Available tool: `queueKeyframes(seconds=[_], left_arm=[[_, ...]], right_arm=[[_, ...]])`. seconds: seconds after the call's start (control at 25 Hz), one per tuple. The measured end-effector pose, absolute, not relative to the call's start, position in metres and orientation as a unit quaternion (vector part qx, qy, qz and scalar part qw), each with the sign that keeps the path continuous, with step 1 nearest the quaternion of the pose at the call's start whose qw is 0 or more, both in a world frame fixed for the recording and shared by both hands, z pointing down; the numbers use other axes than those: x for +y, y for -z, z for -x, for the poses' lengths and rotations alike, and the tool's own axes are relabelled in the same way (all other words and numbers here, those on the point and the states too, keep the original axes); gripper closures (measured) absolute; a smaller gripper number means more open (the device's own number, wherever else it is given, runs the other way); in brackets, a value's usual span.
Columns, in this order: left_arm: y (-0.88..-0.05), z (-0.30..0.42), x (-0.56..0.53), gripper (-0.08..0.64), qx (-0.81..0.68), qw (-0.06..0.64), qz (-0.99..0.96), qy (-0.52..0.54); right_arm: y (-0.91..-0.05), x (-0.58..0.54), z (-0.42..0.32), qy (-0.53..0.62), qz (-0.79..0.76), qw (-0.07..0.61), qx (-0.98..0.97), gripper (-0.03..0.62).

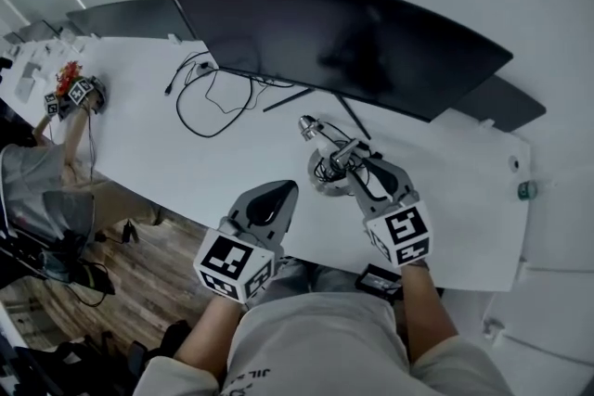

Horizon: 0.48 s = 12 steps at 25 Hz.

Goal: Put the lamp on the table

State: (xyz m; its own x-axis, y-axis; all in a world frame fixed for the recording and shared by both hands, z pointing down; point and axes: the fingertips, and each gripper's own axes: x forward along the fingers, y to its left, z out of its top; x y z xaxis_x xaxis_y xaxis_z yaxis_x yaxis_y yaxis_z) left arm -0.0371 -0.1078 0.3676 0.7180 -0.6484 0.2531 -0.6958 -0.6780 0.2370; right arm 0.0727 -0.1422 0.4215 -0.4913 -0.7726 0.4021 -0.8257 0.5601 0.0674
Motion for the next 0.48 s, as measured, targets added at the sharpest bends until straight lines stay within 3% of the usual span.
queueKeyframes(seconds=[0.48], left_arm=[[-0.356, 0.007, -0.090, 0.557, -0.335, 0.139, -0.929, -0.077]], right_arm=[[-0.383, -0.124, -0.086, -0.059, -0.472, 0.178, -0.862, 0.532]])
